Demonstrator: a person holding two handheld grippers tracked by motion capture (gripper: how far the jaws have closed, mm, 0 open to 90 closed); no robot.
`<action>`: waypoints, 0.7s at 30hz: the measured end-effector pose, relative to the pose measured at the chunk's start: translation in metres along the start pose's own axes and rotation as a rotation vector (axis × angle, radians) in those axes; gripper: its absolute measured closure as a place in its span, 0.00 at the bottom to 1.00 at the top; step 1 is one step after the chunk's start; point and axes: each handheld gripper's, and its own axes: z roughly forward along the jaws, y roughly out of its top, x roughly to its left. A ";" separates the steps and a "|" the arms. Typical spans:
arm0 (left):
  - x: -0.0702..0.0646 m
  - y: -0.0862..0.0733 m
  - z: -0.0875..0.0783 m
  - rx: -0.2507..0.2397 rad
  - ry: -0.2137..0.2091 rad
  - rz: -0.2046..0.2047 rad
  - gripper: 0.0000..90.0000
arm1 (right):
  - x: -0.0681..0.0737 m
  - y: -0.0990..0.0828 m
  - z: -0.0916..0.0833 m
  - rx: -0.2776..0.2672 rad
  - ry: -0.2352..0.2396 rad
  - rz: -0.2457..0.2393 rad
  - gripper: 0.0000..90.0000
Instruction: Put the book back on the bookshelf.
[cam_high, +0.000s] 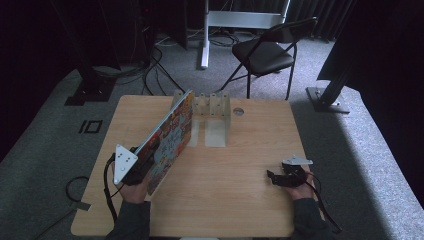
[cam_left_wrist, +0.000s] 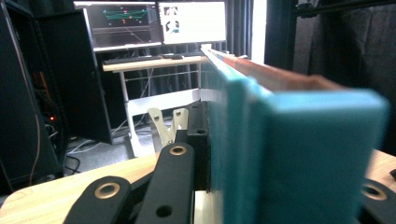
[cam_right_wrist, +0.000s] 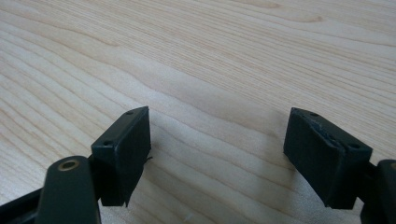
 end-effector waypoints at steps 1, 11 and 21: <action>0.000 0.000 0.000 0.001 0.004 0.000 0.90 | 0.000 0.000 0.000 0.000 0.000 0.000 0.25; -0.001 -0.004 0.006 0.016 0.027 -0.017 0.90 | 0.000 0.000 0.000 0.000 0.000 0.001 0.25; -0.004 -0.004 0.007 0.018 0.053 -0.019 0.90 | 0.000 0.000 0.000 0.000 0.001 0.000 0.25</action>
